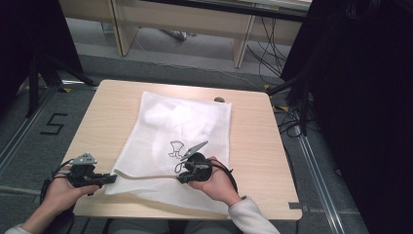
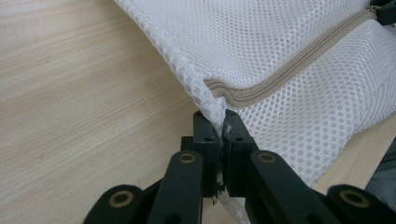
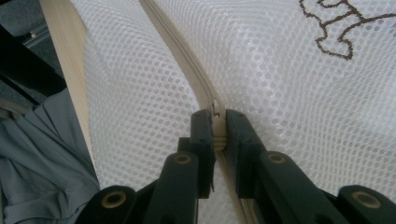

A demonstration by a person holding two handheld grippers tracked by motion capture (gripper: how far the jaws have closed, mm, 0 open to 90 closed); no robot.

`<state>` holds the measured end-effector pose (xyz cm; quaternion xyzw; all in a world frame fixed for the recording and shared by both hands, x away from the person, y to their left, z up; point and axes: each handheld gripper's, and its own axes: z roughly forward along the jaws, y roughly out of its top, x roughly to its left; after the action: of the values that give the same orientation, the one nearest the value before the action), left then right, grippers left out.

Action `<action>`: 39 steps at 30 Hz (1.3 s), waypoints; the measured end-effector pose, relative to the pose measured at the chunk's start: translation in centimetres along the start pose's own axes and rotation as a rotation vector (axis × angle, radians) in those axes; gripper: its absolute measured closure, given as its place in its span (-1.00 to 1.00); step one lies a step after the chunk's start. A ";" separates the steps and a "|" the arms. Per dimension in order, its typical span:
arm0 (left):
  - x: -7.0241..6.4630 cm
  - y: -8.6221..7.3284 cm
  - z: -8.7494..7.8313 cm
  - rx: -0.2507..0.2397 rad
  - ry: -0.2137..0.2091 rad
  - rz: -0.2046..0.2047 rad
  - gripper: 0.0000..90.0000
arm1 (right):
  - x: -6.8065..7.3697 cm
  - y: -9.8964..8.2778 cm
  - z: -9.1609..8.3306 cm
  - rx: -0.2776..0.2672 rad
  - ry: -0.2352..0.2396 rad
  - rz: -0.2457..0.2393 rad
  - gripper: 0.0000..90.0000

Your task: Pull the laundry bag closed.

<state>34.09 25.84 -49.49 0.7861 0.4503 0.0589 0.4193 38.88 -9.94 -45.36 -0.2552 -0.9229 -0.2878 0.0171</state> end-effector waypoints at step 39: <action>0.1 0.1 -0.2 0.018 0.009 0.004 0.90 | -0.9 -1.4 -1.1 0.009 -0.010 0.022 0.83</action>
<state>34.11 26.01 -49.33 0.7904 0.4512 0.0593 0.4101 38.84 -11.89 -45.36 -0.2666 -0.9214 -0.2822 0.0168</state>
